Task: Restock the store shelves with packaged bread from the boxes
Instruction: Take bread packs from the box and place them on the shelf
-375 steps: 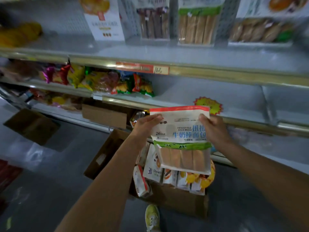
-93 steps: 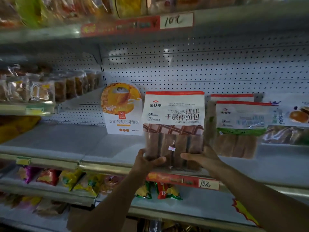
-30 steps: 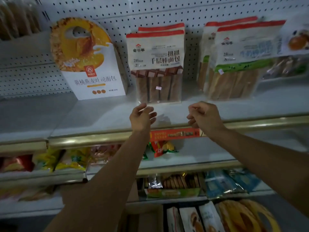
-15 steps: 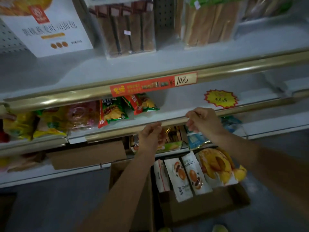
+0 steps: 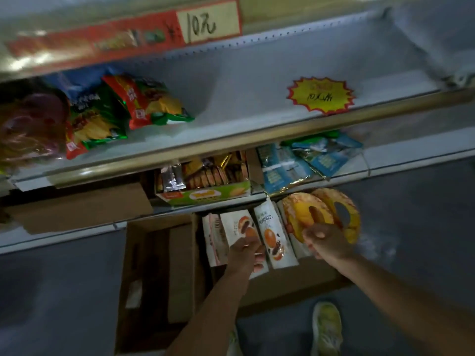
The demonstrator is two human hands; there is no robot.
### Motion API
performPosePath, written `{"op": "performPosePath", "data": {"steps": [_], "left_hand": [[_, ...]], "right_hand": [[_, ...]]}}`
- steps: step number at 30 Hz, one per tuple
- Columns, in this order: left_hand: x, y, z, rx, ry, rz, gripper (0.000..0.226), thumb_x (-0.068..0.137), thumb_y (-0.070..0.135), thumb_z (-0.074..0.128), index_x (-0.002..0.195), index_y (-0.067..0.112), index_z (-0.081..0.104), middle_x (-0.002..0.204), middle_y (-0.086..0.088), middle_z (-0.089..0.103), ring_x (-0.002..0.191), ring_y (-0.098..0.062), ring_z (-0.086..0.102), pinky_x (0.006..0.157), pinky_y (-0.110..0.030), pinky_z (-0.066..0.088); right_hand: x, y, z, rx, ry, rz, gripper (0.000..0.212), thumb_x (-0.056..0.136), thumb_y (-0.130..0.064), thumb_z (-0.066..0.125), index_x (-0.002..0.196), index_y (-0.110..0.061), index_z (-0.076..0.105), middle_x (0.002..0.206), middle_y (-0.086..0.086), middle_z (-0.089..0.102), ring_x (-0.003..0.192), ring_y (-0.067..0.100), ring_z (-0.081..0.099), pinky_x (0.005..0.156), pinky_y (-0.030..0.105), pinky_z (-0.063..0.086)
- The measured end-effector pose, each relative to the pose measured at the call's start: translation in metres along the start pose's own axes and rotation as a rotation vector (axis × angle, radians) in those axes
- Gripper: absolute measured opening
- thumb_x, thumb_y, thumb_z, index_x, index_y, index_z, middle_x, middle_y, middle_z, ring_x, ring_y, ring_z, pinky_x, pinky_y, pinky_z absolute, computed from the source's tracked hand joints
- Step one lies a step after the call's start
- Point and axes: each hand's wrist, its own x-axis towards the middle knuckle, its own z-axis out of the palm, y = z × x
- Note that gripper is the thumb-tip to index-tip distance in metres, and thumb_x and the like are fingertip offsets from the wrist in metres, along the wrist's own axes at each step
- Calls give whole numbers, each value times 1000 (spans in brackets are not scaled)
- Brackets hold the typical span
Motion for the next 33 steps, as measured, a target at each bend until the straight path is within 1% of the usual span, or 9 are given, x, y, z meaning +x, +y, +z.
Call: {"op": "performPosePath", "data": {"steps": [4, 8, 10, 14, 17, 21, 25, 28, 33], "left_hand": [[49, -35, 45, 100, -62, -94, 10, 99, 23, 57, 104, 17, 63, 100, -8, 71, 88, -22, 67, 88, -40, 55], [114, -62, 78, 172, -38, -123, 8, 97, 17, 59, 90, 20, 62, 95, -10, 68, 75, -18, 63, 79, -35, 53], [148, -76, 93, 228, 10, -107, 3, 96, 19, 61, 93, 18, 60, 94, -9, 68, 74, -17, 62, 71, -30, 53], [211, -96, 118, 330, 73, -61, 57, 87, 37, 70, 133, 12, 47, 118, -18, 66, 94, -29, 68, 75, -35, 58], [256, -114, 130, 386, 106, -54, 76, 80, 47, 74, 138, 13, 39, 124, -21, 62, 108, -37, 65, 75, -35, 57], [289, -127, 128, 360, 127, -61, 38, 83, 33, 76, 109, 10, 61, 104, -24, 70, 68, -28, 67, 68, -40, 59], [289, -128, 126, 406, 167, -29, 4, 96, 10, 59, 95, 6, 59, 87, -16, 70, 68, -29, 72, 68, -46, 62], [279, -118, 125, 483, 212, 11, 18, 97, 9, 55, 79, 13, 55, 94, -17, 71, 69, -29, 73, 66, -42, 63], [246, -95, 111, 490, 194, 47, 7, 94, 3, 59, 89, 6, 62, 105, -21, 71, 68, -29, 74, 63, -42, 63]], "right_hand": [[33, 58, 6, -52, -79, 106, 6, 87, -5, 67, 85, -8, 62, 75, 5, 61, 64, 12, 59, 58, 26, 49], [82, 120, 23, -218, -185, 104, 34, 71, -30, 79, 98, -20, 61, 96, 1, 66, 88, 25, 67, 70, 37, 57], [100, 133, 33, -244, -204, 125, 43, 78, -20, 77, 115, -10, 57, 109, 4, 63, 97, 22, 62, 67, 19, 52], [134, 156, 57, -406, -245, 89, 53, 87, -30, 68, 132, -10, 48, 132, 7, 60, 113, 21, 60, 83, 27, 48], [161, 178, 80, -503, -256, 83, 52, 88, -38, 63, 130, -12, 50, 132, 7, 59, 116, 23, 59, 90, 31, 46], [177, 202, 97, -599, -266, 44, 41, 97, -40, 48, 125, -11, 56, 129, 8, 60, 113, 23, 61, 76, 29, 48], [180, 214, 97, -649, -213, -21, 33, 101, -31, 41, 106, -6, 61, 120, 13, 66, 102, 24, 66, 66, 28, 52], [169, 204, 97, -685, -191, -74, 31, 100, -33, 44, 109, -9, 61, 125, 9, 64, 109, 24, 64, 71, 26, 55], [136, 166, 83, -704, -167, -189, 31, 96, -37, 51, 111, -13, 64, 128, 7, 64, 101, 19, 68, 73, 26, 57]]}}
